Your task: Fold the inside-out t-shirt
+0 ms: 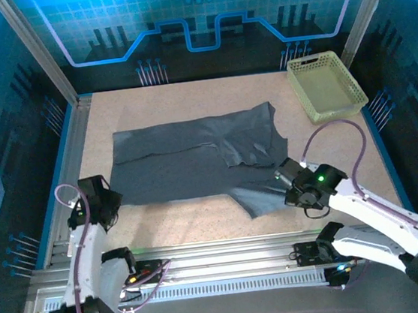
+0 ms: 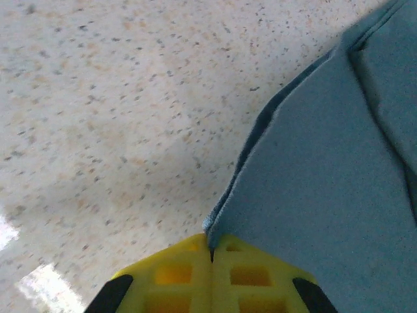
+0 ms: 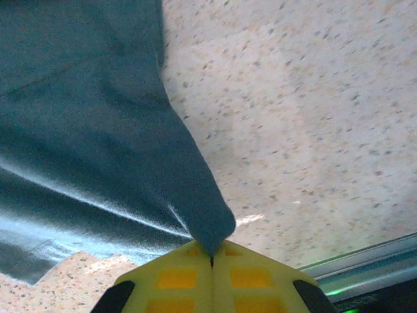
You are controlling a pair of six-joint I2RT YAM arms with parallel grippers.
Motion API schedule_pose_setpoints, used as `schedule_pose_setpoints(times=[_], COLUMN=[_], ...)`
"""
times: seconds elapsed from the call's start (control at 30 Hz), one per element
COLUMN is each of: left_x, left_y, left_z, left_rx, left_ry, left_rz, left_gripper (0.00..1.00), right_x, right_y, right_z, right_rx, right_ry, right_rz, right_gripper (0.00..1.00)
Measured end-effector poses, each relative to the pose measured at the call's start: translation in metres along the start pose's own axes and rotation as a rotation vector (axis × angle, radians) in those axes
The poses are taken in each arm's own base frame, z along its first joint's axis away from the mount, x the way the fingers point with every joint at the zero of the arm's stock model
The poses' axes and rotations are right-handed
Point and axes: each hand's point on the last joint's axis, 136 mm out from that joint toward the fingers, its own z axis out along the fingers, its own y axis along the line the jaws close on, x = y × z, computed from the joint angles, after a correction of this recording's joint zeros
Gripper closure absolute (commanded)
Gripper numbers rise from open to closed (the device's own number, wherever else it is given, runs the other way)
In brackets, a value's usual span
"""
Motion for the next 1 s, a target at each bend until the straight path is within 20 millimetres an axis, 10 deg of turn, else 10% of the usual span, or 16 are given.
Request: schedule_pose_setpoints(times=[0.17, 0.37, 0.7, 1.0], left_x=[0.002, 0.009, -0.040, -0.057], left_y=[0.003, 0.005, -0.071, -0.099], left_z=[-0.007, 0.021, 0.040, 0.064], left_rx=[0.009, -0.101, -0.045, -0.062], left_ry=[-0.012, 0.082, 0.047, 0.058], left_rz=[-0.013, -0.001, -0.006, -0.012], left_gripper=[1.00, 1.00, 1.00, 1.00], right_x=[-0.024, -0.077, -0.181, -0.250], right_y=[-0.002, 0.041, 0.114, 0.140], right_z=[-0.012, -0.018, -0.015, 0.016], right_rx=[-0.013, -0.060, -0.108, -0.068], right_ry=[-0.026, -0.053, -0.160, -0.190], right_rz=[0.007, -0.069, -0.158, -0.175], right_gripper=[0.99, 0.98, 0.97, 0.97])
